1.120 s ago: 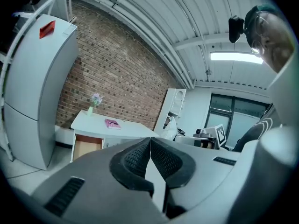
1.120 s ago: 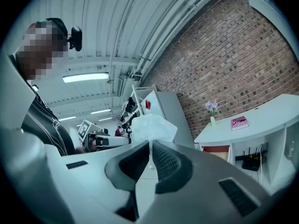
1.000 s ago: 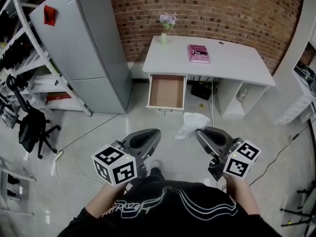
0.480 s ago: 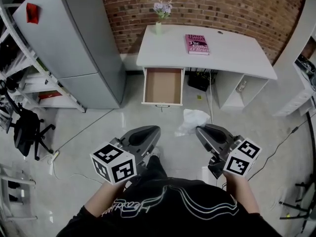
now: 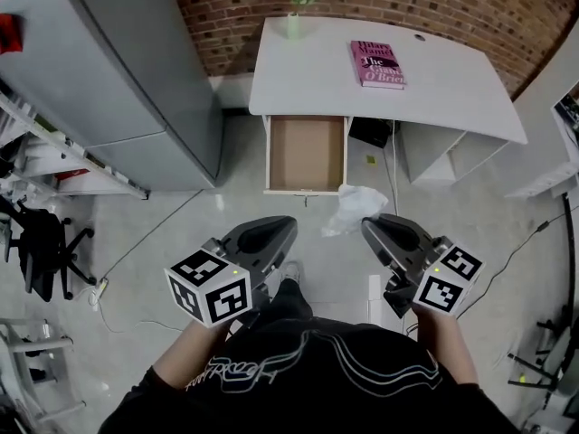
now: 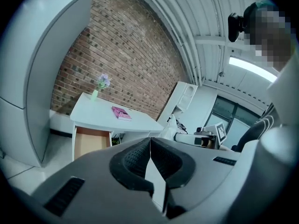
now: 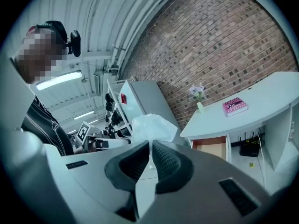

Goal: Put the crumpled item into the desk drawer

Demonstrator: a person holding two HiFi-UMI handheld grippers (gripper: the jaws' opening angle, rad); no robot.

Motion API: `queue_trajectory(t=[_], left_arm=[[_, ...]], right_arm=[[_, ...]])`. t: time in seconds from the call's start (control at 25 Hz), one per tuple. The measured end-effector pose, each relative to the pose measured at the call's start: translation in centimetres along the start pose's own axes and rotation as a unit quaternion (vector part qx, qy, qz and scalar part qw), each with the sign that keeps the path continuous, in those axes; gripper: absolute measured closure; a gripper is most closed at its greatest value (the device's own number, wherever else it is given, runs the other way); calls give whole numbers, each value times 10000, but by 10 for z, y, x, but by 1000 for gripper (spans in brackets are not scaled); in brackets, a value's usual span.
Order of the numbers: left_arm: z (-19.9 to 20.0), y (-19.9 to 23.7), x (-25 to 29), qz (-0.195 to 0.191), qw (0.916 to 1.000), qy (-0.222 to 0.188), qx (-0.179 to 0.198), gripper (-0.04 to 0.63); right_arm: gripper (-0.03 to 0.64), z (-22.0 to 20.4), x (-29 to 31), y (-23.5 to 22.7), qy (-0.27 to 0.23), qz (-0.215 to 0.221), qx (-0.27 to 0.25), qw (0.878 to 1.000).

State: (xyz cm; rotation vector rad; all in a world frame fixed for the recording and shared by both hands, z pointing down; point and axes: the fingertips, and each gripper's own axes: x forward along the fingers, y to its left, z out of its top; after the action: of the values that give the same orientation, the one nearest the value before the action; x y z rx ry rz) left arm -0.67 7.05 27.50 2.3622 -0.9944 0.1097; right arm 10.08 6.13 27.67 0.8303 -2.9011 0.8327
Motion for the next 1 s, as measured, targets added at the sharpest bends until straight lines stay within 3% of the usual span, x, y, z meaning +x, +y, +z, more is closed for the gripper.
queue_trajectory(t=[0.2,0.56,1.0], left_arm=[[19,80,32,-60,9996,260,-53,574],[24,191,70,-37,9983,445,-372,574],[-7,264,101,404,9933,654,-859,574]], right_arm=[[565,13,71,-48,174,-276,142,9994],[565,-2,151,-123,661,-762,305,9944],[565,-35,208,-179,1349,-1045,-100,9853]])
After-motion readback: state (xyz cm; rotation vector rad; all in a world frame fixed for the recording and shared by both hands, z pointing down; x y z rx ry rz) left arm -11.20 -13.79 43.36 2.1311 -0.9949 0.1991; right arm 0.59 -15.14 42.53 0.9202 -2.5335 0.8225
